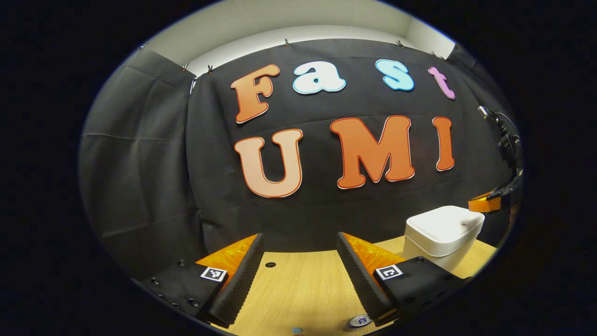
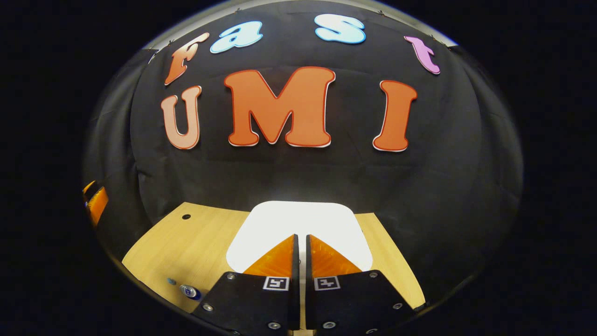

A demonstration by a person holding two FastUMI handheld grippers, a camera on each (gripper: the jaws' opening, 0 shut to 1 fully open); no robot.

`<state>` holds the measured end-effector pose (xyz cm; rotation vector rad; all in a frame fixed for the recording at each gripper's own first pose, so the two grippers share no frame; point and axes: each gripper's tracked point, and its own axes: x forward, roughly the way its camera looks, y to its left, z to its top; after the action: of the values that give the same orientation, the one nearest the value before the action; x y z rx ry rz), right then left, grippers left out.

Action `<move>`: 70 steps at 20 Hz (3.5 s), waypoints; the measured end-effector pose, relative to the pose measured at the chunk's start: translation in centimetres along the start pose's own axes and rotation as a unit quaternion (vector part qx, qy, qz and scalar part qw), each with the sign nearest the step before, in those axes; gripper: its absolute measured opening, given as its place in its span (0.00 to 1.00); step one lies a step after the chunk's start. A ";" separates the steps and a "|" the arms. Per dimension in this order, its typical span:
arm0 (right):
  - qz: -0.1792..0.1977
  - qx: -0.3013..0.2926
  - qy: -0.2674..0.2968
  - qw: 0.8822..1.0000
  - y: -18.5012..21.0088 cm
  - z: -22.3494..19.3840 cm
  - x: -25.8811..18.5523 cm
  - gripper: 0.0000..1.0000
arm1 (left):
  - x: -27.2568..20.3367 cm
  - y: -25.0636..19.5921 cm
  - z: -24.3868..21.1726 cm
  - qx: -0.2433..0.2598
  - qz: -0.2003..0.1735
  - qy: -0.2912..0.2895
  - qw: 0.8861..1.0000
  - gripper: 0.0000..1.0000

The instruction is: Press the lid of the desktop garbage bin to open it, pick up the crumpled paper on the desktop and throw it into the bin, then pick up the pop can on the desktop and drop it into the bin, and finally close the garbage bin lid.

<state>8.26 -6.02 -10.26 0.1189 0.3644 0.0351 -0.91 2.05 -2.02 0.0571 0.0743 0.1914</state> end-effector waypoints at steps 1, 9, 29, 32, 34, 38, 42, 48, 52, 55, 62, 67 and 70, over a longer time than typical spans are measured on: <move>0.001 -0.001 0.008 1.000 0.0 -0.6 0.2 0.05 | -0.1 0.0 -0.2 0.001 0.004 0.003 1.000 1.00; 0.031 -0.036 0.030 0.998 0.8 -2.6 1.4 0.01 | -0.8 -0.5 -0.9 0.006 0.027 0.021 0.999 1.00; -0.023 -0.062 -0.088 0.994 0.9 3.6 -0.9 0.01 | 0.0 0.4 -1.1 0.014 -0.013 0.010 1.000 0.99; -0.021 -0.068 -0.147 0.987 2.8 6.3 -2.7 0.03 | 0.8 1.5 -1.8 0.005 -0.025 0.013 1.000 0.99; -0.014 -0.074 -0.163 0.984 4.3 6.5 -3.4 0.07 | 1.1 2.0 -2.4 -0.001 -0.034 0.019 0.999 1.00; 0.011 -0.081 -0.149 0.985 7.6 4.4 -4.0 0.36 | 1.9 2.9 -3.8 -0.005 -0.052 0.030 0.998 0.99; 0.048 -0.076 -0.110 0.990 11.5 0.8 -4.2 0.57 | 2.5 3.6 -5.6 -0.006 -0.065 0.050 0.997 0.99; 0.121 -0.083 -0.048 0.988 17.3 -4.9 -4.0 0.84 | 2.0 3.8 -10.6 -0.020 -0.094 0.122 0.988 0.99; 0.156 -0.095 -0.006 0.983 20.0 -8.6 -3.9 0.90 | 1.0 3.9 -14.6 -0.015 -0.109 0.182 0.977 0.96; 0.178 -0.099 0.021 0.979 21.5 -10.8 -4.0 0.91 | 0.2 3.4 -17.7 -0.010 -0.125 0.220 0.967 0.96; 0.221 -0.123 0.086 0.964 24.4 -17.1 -5.0 0.93 | -2.0 2.4 -24.5 0.001 -0.163 0.306 0.938 1.00; 0.216 -0.127 0.124 0.960 24.7 -20.5 -4.5 0.94 | -3.2 1.2 -28.8 0.005 -0.185 0.354 0.917 1.00; 0.210 -0.125 0.147 0.959 24.8 -22.7 -3.5 0.94 | -3.6 1.2 -30.6 0.007 -0.196 0.380 0.904 1.00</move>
<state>-3.48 20.93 -27.07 -0.0637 0.6238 0.5220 -7.06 4.09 -32.16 -0.0221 0.8640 -0.2030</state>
